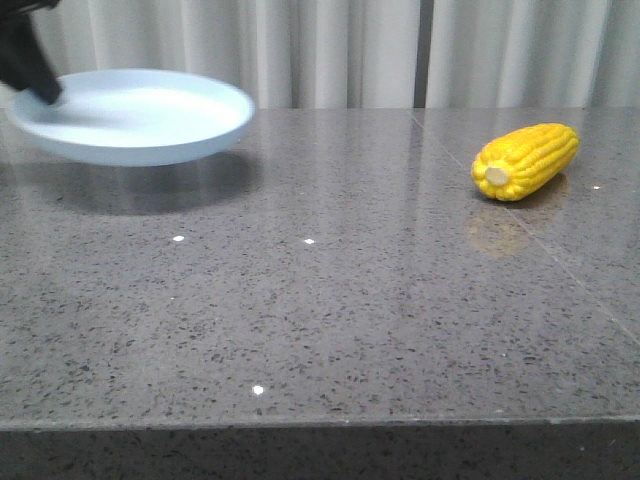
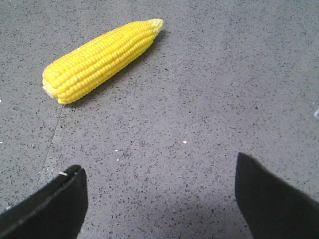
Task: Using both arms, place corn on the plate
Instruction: 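Push the pale blue plate with the left gripper toward the table center, then lift the left gripper away from the plate, then lower the right gripper over the yellow corn cob and grasp it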
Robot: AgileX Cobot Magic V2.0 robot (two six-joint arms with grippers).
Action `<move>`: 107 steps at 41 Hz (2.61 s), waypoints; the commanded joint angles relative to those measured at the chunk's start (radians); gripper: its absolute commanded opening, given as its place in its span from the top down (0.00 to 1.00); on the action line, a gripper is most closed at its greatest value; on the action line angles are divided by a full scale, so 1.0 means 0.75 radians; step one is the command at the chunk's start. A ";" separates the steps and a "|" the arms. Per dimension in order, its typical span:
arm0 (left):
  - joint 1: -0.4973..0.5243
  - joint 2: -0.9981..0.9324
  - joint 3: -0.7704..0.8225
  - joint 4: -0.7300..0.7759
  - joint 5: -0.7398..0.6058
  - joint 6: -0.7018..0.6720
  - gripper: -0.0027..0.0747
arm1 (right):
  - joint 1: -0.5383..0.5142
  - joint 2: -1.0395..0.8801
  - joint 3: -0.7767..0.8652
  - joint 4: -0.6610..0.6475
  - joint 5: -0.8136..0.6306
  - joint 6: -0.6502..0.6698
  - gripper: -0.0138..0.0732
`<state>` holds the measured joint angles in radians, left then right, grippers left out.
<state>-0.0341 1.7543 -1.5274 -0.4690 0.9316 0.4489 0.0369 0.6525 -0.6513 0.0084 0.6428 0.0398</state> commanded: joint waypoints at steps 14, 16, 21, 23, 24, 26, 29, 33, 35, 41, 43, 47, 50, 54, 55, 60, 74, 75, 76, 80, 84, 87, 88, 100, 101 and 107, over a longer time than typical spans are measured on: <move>-0.380 0.017 -0.081 -0.064 -0.154 -0.107 0.99 | -0.008 0.011 -0.045 -0.020 -0.084 -0.013 0.12; -0.389 0.043 -0.081 -0.062 -0.180 -0.170 0.99 | -0.008 0.011 -0.045 -0.020 -0.083 -0.013 0.12; -0.392 0.107 -0.081 -0.066 -0.219 -0.279 0.99 | -0.008 0.011 -0.045 -0.020 -0.083 -0.013 0.12; -0.392 0.128 -0.081 -0.076 -0.223 -0.280 0.99 | -0.008 0.011 -0.045 -0.020 -0.083 -0.013 0.12; -0.392 0.130 -0.081 -0.080 -0.223 -0.280 0.99 | -0.008 0.011 -0.045 -0.020 -0.083 -0.013 0.12; -0.392 0.148 -0.081 -0.084 -0.223 -0.280 0.99 | -0.008 0.011 -0.045 -0.020 -0.083 -0.013 0.12; -0.394 0.154 -0.081 -0.087 -0.217 -0.280 0.99 | -0.008 0.011 -0.045 -0.020 -0.083 -0.013 0.12; -0.397 0.154 -0.081 -0.087 -0.210 -0.280 0.97 | -0.008 0.011 -0.045 -0.020 -0.083 -0.013 0.12; -0.397 0.154 -0.081 -0.089 -0.199 -0.280 0.91 | -0.008 0.011 -0.045 -0.020 -0.083 -0.013 0.12; -0.397 0.151 -0.081 -0.089 -0.187 -0.280 0.61 | -0.008 0.011 -0.045 -0.020 -0.084 -0.013 0.12; -0.397 0.146 -0.081 -0.086 -0.184 -0.280 0.53 | -0.008 0.011 -0.045 -0.020 -0.083 -0.013 0.12; -0.397 0.099 -0.081 -0.046 -0.182 -0.280 0.47 | -0.008 0.011 -0.045 -0.020 -0.083 -0.013 0.12; -0.397 0.036 -0.081 0.012 -0.175 -0.280 0.47 | -0.008 0.011 -0.046 -0.018 -0.083 -0.013 0.12; -0.403 -0.078 -0.078 0.136 -0.142 -0.280 0.47 | -0.008 0.022 -0.070 -0.011 -0.052 -0.013 0.12; -0.410 -0.105 -0.073 0.161 -0.137 -0.280 0.47 | -0.008 0.029 -0.079 -0.011 -0.040 -0.013 0.12; -0.447 -0.266 0.011 0.299 -0.155 -0.280 0.47 | -0.007 0.086 -0.154 0.020 0.052 -0.013 0.12; -0.525 -0.776 0.506 0.366 -0.259 -0.280 0.47 | -0.003 0.329 -0.326 0.084 0.331 -0.053 0.12; -0.525 -0.815 0.547 0.366 -0.259 -0.280 0.47 | -0.002 0.340 -0.327 0.102 0.331 -0.068 0.12; -0.525 -0.844 0.575 0.366 -0.259 -0.280 0.47 | 0.002 0.351 -0.334 0.122 0.331 -0.084 0.12; -0.525 -0.950 0.677 0.366 -0.257 -0.280 0.47 | 0.030 0.419 -0.382 0.224 0.334 -0.137 0.12; -0.525 -1.027 0.741 0.366 -0.257 -0.280 0.47 | 0.073 0.512 -0.470 0.257 0.370 -0.137 0.12; -0.525 -1.055 0.751 0.366 -0.257 -0.280 0.47 | 0.110 0.623 -0.579 0.264 0.426 -0.104 0.12; -0.525 -1.061 0.751 0.366 -0.257 -0.280 0.47 | 0.118 0.654 -0.608 0.264 0.438 -0.077 0.12; -0.525 -1.067 0.752 0.366 -0.261 -0.280 0.47 | 0.145 1.076 -0.995 0.027 0.538 0.305 0.12; -0.525 -1.067 0.752 0.366 -0.261 -0.280 0.47 | 0.145 1.101 -1.021 0.014 0.541 0.347 0.12; -0.525 -1.067 0.752 0.367 -0.261 -0.280 0.47 | 0.139 1.242 -1.161 0.006 0.527 0.480 0.12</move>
<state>-0.4190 0.9684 -0.9396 -0.1812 0.8050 0.2468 0.1457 1.5715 -1.4415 0.0322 1.0669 0.3356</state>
